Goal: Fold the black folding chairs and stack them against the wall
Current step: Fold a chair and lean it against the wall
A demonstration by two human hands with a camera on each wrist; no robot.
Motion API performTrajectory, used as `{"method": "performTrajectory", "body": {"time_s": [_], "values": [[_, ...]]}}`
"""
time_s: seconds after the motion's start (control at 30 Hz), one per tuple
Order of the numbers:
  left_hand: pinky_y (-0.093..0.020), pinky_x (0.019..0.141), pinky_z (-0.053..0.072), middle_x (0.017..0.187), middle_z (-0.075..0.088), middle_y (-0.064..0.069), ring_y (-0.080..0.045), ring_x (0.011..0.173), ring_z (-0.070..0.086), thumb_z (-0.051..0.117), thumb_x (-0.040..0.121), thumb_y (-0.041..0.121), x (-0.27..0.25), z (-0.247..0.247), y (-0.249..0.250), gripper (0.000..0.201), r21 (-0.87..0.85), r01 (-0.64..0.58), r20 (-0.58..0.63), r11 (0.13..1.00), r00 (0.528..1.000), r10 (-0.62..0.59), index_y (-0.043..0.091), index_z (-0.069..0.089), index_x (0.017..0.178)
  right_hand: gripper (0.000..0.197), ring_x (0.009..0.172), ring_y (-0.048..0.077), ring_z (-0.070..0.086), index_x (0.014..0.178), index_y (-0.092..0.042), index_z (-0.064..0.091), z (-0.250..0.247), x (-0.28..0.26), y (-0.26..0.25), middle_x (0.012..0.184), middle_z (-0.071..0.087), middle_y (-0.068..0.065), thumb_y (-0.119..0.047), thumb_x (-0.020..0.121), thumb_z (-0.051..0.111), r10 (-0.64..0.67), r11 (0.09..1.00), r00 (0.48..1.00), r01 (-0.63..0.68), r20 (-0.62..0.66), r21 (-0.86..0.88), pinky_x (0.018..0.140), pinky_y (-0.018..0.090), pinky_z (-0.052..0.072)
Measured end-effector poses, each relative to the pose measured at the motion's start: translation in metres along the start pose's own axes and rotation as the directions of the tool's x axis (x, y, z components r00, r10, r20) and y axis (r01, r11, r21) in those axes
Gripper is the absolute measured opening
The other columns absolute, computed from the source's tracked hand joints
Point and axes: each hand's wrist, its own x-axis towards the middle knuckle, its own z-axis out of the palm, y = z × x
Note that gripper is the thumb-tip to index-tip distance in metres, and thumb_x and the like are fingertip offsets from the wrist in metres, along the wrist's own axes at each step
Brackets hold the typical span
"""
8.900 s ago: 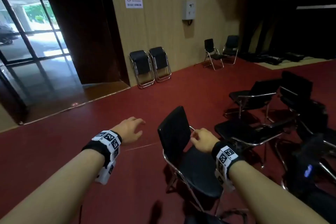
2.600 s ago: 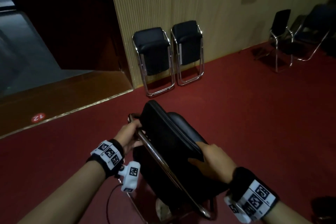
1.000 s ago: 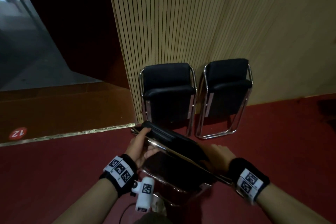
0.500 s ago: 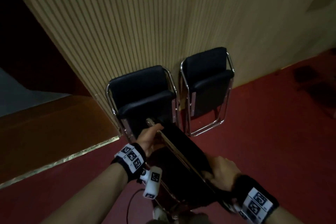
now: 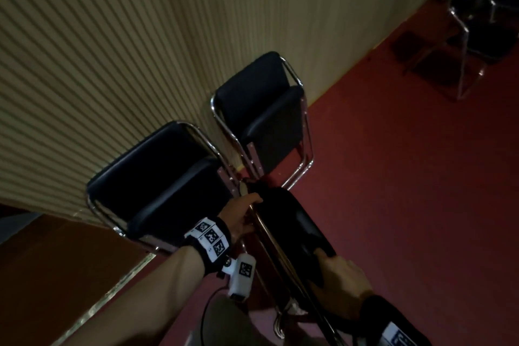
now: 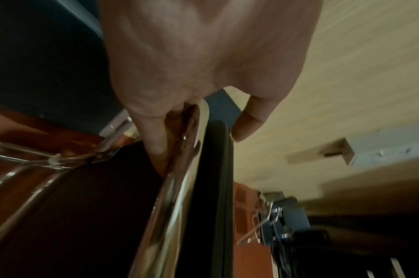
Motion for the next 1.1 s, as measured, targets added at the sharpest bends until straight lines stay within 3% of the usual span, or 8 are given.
{"method": "performTrajectory", "body": {"time_s": [0.17,0.37,0.5,0.63,0.7,0.77,0.9,1.1], "values": [[-0.035,0.068,0.057,0.075,0.067,-0.006,-0.018,0.07,0.065,0.064,0.088,0.007,0.026,0.018,0.012,0.007,0.003,0.036,0.089,0.999,0.995,-0.036,0.008,0.068,0.093,0.041,0.091,0.028,0.068,0.124,-0.017,0.044,0.0,0.003,-0.007,0.103,0.068,0.004,-0.04,0.091,0.05,0.115,0.988,0.993,-0.113,-0.017,0.101,0.064,0.033,0.045],[-0.033,0.07,0.057,0.088,0.064,-0.01,-0.02,0.077,0.064,0.06,0.095,0.008,0.087,0.019,0.03,0.005,0.327,-0.019,0.3,0.945,0.95,-0.085,0.006,0.064,0.092,0.037,0.095,0.029,0.069,0.117,-0.021,0.046,0.031,0.021,-0.053,0.107,0.069,0.004,-0.042,0.089,0.057,0.388,0.896,0.917,-0.352,-0.094,0.27,0.075,0.035,0.052],[-0.038,0.087,0.058,0.093,0.069,-0.011,-0.027,0.095,0.068,0.061,0.09,0.004,0.113,0.0,0.043,0.012,0.369,-0.06,0.423,0.928,0.899,-0.11,0.005,0.066,0.1,0.036,0.097,0.031,0.068,0.114,-0.021,0.046,0.056,0.055,-0.118,0.107,0.069,0.005,-0.041,0.087,0.057,0.553,0.777,0.83,-0.479,-0.078,0.408,0.081,0.038,0.053],[-0.043,0.091,0.053,0.101,0.063,-0.012,-0.029,0.098,0.065,0.061,0.086,0.013,0.124,-0.006,0.042,0.01,0.429,-0.118,0.442,0.895,0.892,-0.094,0.018,0.064,0.094,0.035,0.095,0.03,0.069,0.108,-0.021,0.043,0.072,0.082,-0.154,0.104,0.07,0.004,-0.041,0.085,0.061,0.628,0.675,0.775,-0.499,-0.069,0.543,0.077,0.037,0.054],[-0.049,0.098,0.05,0.114,0.063,-0.013,-0.028,0.103,0.061,0.065,0.082,0.025,0.135,-0.014,0.041,0.013,0.541,-0.156,0.475,0.826,0.868,-0.147,0.028,0.068,0.095,0.035,0.094,0.03,0.069,0.102,-0.022,0.04,0.081,0.102,-0.183,0.102,0.07,0.005,-0.043,0.084,0.062,0.671,0.607,0.739,-0.494,-0.068,0.622,0.076,0.038,0.056],[-0.043,0.094,0.052,0.121,0.065,-0.011,-0.024,0.104,0.062,0.069,0.086,0.028,0.128,-0.012,0.033,0.024,0.634,-0.237,0.493,0.736,0.857,-0.149,0.023,0.065,0.109,0.037,0.094,0.032,0.068,0.101,-0.021,0.04,0.085,0.111,-0.198,0.102,0.069,0.007,-0.046,0.083,0.062,0.706,0.546,0.706,-0.493,-0.055,0.678,0.076,0.038,0.055],[-0.035,0.09,0.055,0.111,0.054,0.004,-0.018,0.104,0.056,0.069,0.09,0.05,0.096,-0.035,0.004,0.04,0.876,-0.319,0.439,0.362,0.837,-0.325,0.029,0.043,0.113,0.042,0.096,0.031,0.069,0.11,-0.017,0.046,0.105,0.119,-0.226,0.104,0.07,0.007,-0.046,0.084,0.061,0.776,0.404,0.63,-0.5,0.002,0.766,0.079,0.037,0.054],[-0.03,0.101,0.05,0.122,0.06,0.009,-0.013,0.116,0.059,0.072,0.071,0.075,0.097,-0.067,-0.034,0.084,0.914,-0.33,0.405,0.236,0.717,-0.567,0.024,0.051,0.135,0.069,0.1,0.024,0.07,0.138,-0.014,0.038,0.155,0.105,-0.248,0.11,0.072,0.004,-0.054,0.085,0.059,0.785,0.29,0.613,-0.491,0.089,0.822,0.083,0.032,0.053]]}}
